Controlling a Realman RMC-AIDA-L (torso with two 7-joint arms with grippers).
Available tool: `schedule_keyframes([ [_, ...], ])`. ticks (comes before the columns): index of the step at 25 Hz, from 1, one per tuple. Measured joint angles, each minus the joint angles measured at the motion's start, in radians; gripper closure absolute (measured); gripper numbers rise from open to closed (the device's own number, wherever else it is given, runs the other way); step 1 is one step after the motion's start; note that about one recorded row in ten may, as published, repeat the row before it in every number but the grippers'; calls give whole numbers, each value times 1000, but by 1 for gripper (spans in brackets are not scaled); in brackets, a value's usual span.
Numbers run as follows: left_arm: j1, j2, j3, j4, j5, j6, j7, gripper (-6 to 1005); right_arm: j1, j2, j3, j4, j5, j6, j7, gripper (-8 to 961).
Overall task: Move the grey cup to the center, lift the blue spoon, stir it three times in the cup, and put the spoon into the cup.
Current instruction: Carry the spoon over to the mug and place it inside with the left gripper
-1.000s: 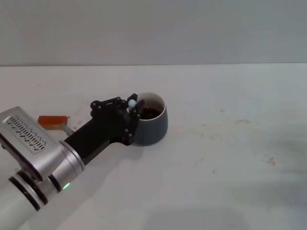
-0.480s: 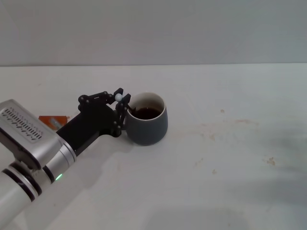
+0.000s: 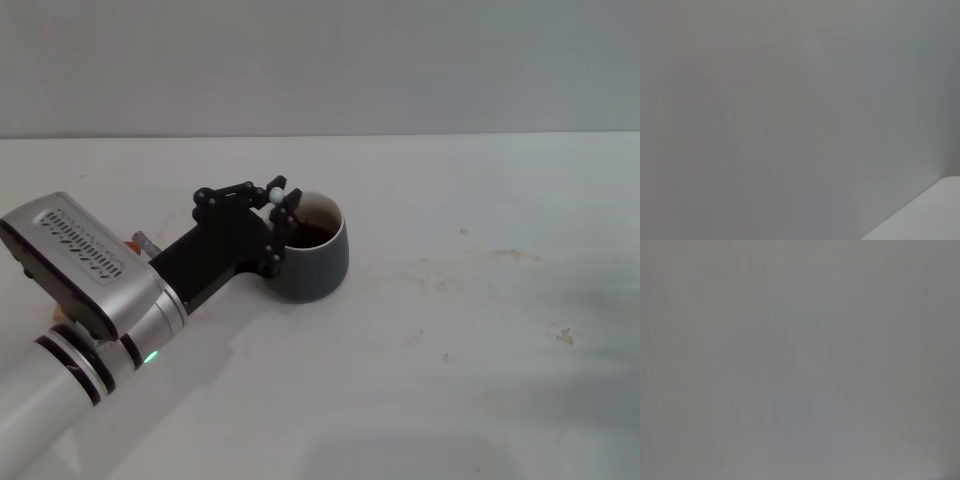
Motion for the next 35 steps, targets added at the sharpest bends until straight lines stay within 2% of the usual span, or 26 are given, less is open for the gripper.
schedule_keyframes([
  [8,10,0,39,-13,0,7,-2,856,-3,0,0,0,0,0,0,954],
  [20,98,21,28,-65,0,10,26,856,-1,0,-2,3,-4,0,0,954],
  [28,88,21,-8,-46,0,7,26,855,1,0,-2,5,-5,0,0,954],
  [35,39,8,-14,-15,0,5,26,855,2,0,-2,5,-5,1,0,954],
])
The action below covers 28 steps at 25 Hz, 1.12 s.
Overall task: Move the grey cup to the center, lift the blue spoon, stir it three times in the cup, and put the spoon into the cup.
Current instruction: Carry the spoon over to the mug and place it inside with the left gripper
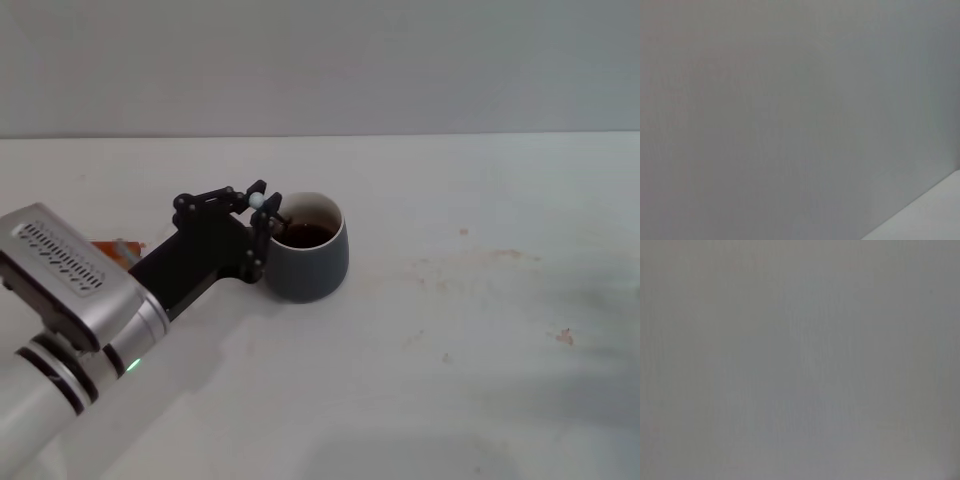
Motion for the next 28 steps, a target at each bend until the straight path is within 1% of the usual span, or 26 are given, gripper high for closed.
schedule_keyframes([
  [4,-24,-8,11,1,0,0,0,856,0,0,0,-2,2,0,0,955],
  [13,-29,-8,26,-9,0,2,0,855,-1,0,0,-4,6,1,0,955],
  [15,-2,-2,56,-50,0,5,-1,855,-1,0,0,-4,6,1,0,955],
  [16,-2,-2,56,-50,0,5,-1,855,-1,0,0,-4,5,1,0,955],
  [18,38,6,59,-82,0,5,1,856,-1,0,0,-4,4,1,0,955],
  [21,60,12,59,-90,0,5,2,856,-1,0,0,-3,2,1,0,955],
  [28,81,13,36,-76,0,1,2,851,0,-1,0,0,1,1,0,955],
])
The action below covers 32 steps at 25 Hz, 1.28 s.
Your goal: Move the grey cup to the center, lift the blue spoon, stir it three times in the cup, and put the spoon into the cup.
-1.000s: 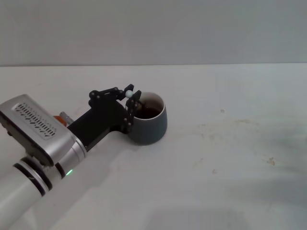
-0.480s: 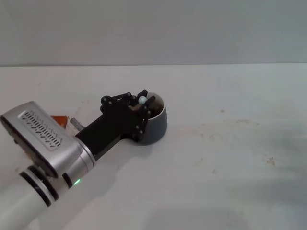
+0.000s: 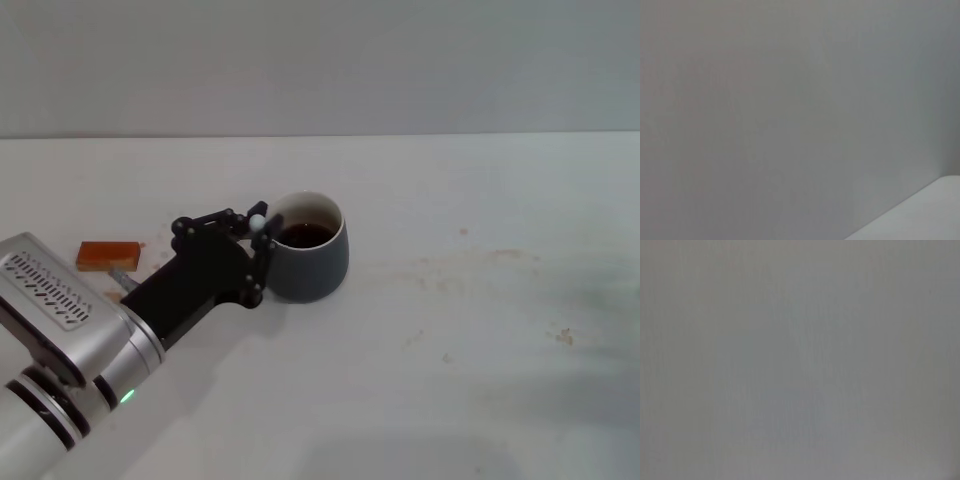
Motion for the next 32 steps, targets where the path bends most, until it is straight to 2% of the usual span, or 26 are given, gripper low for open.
schedule_keyframes([
  [9,-24,-16,-41,47,0,-1,0,815,0,0,0,0,-1,-3,0,955],
  [13,-19,-41,-65,56,-1,-3,-3,800,-1,0,0,0,-1,-5,0,955],
  [16,-15,-46,-70,56,-1,-3,-3,788,-3,0,0,0,-1,-8,0,955],
  [17,-5,-60,-83,56,-1,-1,-1,784,-3,0,0,0,-1,-8,0,955],
  [19,1,-63,-87,52,-1,2,1,776,-4,0,0,1,-1,-8,0,955],
  [25,35,-69,-117,43,-3,77,-23,536,-10,0,0,4,-1,-11,0,955],
  [26,61,-79,-156,45,-3,143,-53,494,-14,1,0,5,-2,-14,0,955],
  [30,100,-87,-218,57,-3,234,-104,327,-22,1,-4,5,-2,-33,0,954],
  [32,115,-88,-247,67,-3,263,-124,325,-33,1,-29,4,-2,-76,0,954],
])
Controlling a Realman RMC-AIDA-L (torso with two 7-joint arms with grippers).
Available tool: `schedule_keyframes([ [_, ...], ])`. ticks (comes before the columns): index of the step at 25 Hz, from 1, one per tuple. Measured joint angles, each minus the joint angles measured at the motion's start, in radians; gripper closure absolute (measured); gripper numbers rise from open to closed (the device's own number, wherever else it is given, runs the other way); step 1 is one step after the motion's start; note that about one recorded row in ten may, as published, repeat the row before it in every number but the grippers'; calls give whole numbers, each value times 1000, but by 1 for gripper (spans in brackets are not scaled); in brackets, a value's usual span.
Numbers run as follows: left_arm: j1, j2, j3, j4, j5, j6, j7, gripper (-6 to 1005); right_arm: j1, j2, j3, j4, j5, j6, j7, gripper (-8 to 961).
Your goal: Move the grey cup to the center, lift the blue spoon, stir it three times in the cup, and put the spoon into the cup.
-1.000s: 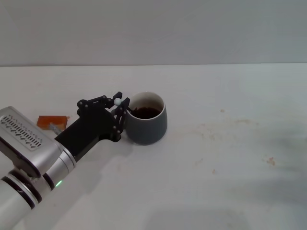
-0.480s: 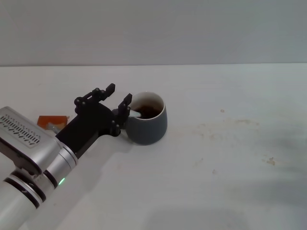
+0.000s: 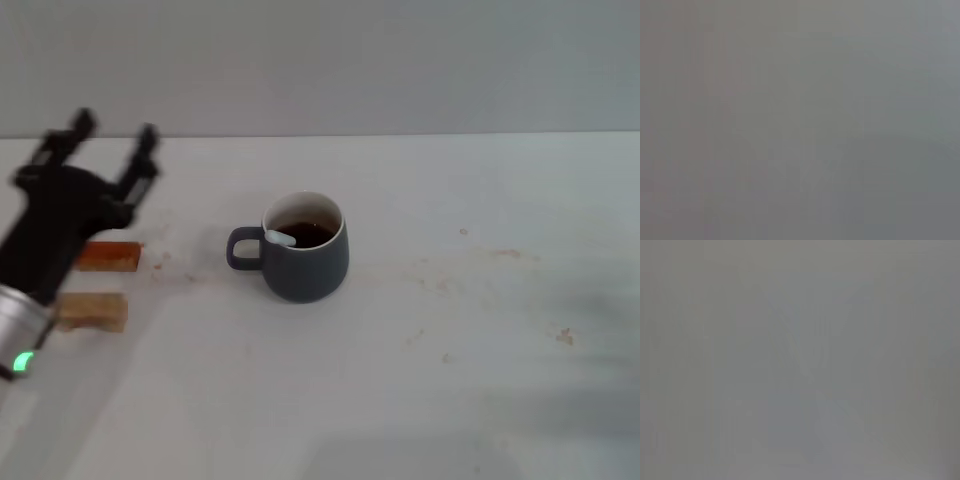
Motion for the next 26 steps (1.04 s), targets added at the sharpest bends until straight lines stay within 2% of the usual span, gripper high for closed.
schedule_keyframes([
  [1,24,-4,-79,49,1,28,-42,324,-4,0,-10,0,0,-21,0,954],
  [3,29,-7,-114,82,0,42,-61,322,-8,0,-18,-1,0,-39,0,954],
  [6,21,-25,-204,234,1,134,-72,319,-23,-1,-54,-6,0,-113,0,955],
  [8,-5,-32,-245,361,2,210,-66,317,-26,-2,-63,-8,0,-128,0,955],
  [9,-5,-32,-245,361,2,210,-66,316,-31,-2,-74,-12,0,-150,0,955],
  [10,-54,-39,-293,531,0,271,-79,315,-33,-3,-77,-15,0,-158,0,955],
  [12,-78,-51,-325,615,-2,280,-82,313,-35,-3,-77,-20,0,-167,0,955],
  [13,-78,-51,-325,615,-2,280,-82,312,-35,-3,-77,-20,0,-167,0,954],
  [15,-94,-65,-358,665,-3,282,-69,310,-35,-3,-77,-22,0,-168,0,954],
  [17,-103,-72,-370,687,-3,285,-40,189,-35,-3,-77,-23,2,-169,0,954],
  [26,-109,-77,-364,700,-4,296,-19,189,-34,-3,-76,-32,1,-169,0,954],
])
